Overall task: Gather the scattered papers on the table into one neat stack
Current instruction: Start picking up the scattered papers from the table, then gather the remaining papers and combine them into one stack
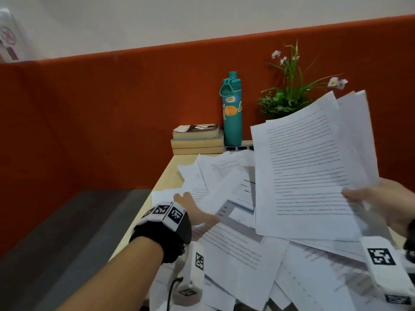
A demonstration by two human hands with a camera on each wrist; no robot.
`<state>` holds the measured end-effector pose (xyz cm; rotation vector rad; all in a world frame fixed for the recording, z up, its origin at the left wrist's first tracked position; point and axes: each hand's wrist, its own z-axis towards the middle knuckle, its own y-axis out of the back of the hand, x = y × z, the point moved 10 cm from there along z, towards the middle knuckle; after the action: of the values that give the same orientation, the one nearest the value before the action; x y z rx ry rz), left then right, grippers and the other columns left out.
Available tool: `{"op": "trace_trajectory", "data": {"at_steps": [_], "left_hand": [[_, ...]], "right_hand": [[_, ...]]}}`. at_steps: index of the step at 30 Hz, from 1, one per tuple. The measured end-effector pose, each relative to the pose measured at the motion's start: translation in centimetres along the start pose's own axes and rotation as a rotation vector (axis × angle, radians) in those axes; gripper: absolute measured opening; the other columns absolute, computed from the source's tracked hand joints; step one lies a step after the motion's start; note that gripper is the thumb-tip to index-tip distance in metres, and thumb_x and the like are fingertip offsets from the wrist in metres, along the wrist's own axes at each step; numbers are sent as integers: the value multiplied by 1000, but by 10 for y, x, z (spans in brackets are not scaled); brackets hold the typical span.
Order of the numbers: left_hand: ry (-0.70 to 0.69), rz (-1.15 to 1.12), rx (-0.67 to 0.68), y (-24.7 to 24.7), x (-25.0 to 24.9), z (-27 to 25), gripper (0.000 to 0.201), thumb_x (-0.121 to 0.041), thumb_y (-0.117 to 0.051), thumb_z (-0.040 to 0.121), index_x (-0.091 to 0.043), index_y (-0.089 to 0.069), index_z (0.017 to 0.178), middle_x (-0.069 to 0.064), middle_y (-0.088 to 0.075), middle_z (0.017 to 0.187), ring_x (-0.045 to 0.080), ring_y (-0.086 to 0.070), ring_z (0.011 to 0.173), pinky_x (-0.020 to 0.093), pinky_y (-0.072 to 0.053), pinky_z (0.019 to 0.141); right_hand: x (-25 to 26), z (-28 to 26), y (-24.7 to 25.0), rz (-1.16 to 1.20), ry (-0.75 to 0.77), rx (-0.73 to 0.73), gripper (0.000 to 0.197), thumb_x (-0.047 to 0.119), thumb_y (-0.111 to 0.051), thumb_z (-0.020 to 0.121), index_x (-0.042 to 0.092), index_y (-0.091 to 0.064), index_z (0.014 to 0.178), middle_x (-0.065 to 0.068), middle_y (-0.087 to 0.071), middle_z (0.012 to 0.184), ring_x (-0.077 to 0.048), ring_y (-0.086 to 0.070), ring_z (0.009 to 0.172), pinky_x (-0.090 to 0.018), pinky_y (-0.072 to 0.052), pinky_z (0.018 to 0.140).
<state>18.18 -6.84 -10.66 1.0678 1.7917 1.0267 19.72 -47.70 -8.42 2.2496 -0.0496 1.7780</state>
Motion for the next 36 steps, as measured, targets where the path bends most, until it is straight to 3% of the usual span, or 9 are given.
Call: {"op": "trace_trajectory", "data": {"at_steps": [2,7,10,12,15,20,24,31,36], "left_hand": [[19,-18,-1,-7,4,-2,109,-69,-71,60,-9,-30,142,16,-43,143,36,-49,126,47,-46,100],[-34,-79,-27,14,-10,2,47,-43,-73,77,-10,-64,108,8,-70,110,28,-65,103,31,-51,84],[-28,-281,-89,36,-24,2,57,-36,-66,85,-5,-53,131,14,-57,133,31,-57,115,33,-48,97],[0,-391,-105,36,-29,5,46,-37,-70,78,-12,-62,115,13,-62,127,30,-61,103,34,-51,93],[-42,-427,-82,23,-46,14,24,-35,-73,74,-13,-68,82,9,-72,102,26,-67,92,27,-51,78],[-33,-420,-102,8,-64,22,49,-18,-68,83,-2,-56,128,13,-61,129,26,-60,118,16,-46,61],[-52,-421,-174,22,-58,35,10,-15,-57,84,-11,-66,88,7,-66,93,27,-63,96,26,-49,79],[-238,-628,-462,111,-22,10,25,-10,-58,85,-7,-64,108,12,-70,108,27,-66,95,32,-51,77],[-358,-855,-711,203,15,-50,9,-6,-51,95,-11,-57,100,4,-60,76,17,-54,65,16,-38,42]], "right_hand": [[-5,4,-2,8,8,26,79,29,-90,39,4,-66,110,-15,-75,99,-35,-71,92,-53,-47,96],[-1,2,0,-6,-13,7,27,4,-68,79,3,-66,105,-9,-78,79,-36,-69,88,-54,-46,97],[-17,19,6,9,-57,52,57,18,-82,58,5,-66,112,-12,-78,91,-36,-73,85,-53,-48,94],[-28,28,6,5,-96,82,74,22,-87,45,7,-66,114,-14,-76,97,-34,-74,84,-51,-51,89],[-17,11,0,-49,-72,30,40,7,-75,70,4,-66,109,-14,-77,86,-37,-73,81,-51,-53,84],[-20,-2,-2,-67,-84,0,29,3,-65,83,6,-64,112,-18,-74,99,-38,-68,95,-58,-45,96],[-20,3,4,-37,-61,-37,31,7,-70,77,10,-66,108,-16,-75,95,-39,-69,93,-61,-45,95],[-12,-5,3,-51,-26,-106,35,5,-66,84,4,-62,120,-17,-69,110,-37,-64,102,-55,-44,99],[6,-22,-12,-35,27,-98,24,2,-59,90,3,-59,114,-14,-66,95,-26,-62,80,-34,-48,68]]}}
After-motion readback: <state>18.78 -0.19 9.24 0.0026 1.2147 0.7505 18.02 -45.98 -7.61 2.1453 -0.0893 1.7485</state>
